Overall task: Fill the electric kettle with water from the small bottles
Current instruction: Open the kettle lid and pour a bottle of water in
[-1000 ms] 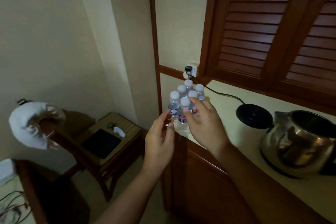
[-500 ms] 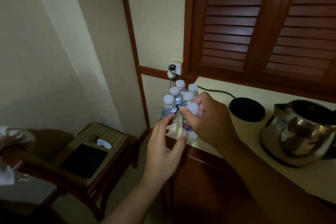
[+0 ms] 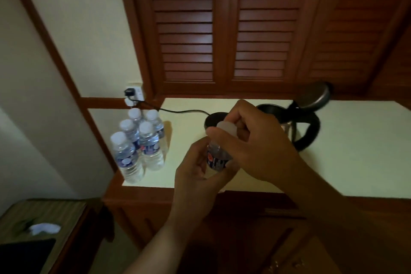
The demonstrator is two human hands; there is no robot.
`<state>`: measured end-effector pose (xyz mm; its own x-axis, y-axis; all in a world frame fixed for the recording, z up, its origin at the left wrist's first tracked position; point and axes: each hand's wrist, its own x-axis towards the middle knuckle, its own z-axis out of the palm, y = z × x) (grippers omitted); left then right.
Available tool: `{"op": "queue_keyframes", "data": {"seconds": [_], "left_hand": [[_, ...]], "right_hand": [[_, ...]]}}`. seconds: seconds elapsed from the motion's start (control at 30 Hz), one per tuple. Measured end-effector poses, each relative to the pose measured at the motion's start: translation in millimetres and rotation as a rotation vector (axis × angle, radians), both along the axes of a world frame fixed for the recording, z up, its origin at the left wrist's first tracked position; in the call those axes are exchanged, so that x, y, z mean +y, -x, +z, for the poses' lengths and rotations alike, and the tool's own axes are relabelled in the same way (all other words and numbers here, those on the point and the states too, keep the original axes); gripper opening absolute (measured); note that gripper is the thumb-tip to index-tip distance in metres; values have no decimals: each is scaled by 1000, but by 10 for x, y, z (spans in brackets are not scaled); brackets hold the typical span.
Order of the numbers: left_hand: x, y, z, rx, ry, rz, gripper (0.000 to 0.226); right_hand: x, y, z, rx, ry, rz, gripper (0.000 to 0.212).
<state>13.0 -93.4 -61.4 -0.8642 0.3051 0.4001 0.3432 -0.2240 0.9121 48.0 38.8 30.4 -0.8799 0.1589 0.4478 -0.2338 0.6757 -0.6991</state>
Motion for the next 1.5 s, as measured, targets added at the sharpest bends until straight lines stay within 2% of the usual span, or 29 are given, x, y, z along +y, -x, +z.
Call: {"op": "queue_keyframes", "data": {"seconds": [0.13,0.27,0.57,0.63,0.7,0.8,0.9,1.0,1.07,1.1,1.17,1.23,1.4,1.5], "left_hand": [[240,-22,45,6,120,-135,44],[443,-48,54,-57,112,-317,37],[1118,-259,42,-141,49,-510,51],[1214,-313,24,-163,41,-521,47],[1293,-370,14,-183,50,-495,43],[1381,-449,9,-198,72,-435,50],[1397,-512,-2,-210,78,-365,49],[1376,-545,-54,-212,78,-234,48],[1339,-562,-91,-222,86,-162,47],[1316,-578,-98,-221,101,-136,46],[1269,-606,-116,-217,135,-97,47],[1232,-633,-132,-220,165,-72,48],[1135,-692,-173,-204,242,-17,47],[1089,-699,-203,-195,266,9,50]], "right_hand": [[391,-214,65,-35,-121,40,33],[805,-388,88,-20,-313,93,32],[1605,-808,183,32,-414,185,25],[1762,-850,171,23,-415,224,31],[1873,-857,142,26,-418,252,39],[1966,-864,85,52,-386,274,50],[2011,-897,56,142,-323,223,45],[2026,-906,-104,228,-73,130,36],[2039,-883,-327,212,105,49,32],[2048,-856,-462,179,132,-15,28],[2098,-753,-799,71,109,-143,19],[2166,-621,-1143,-3,-5,-221,15],[2226,-476,-1625,-224,-201,-194,19],[2220,-489,-1770,-188,-231,-160,19]]}}
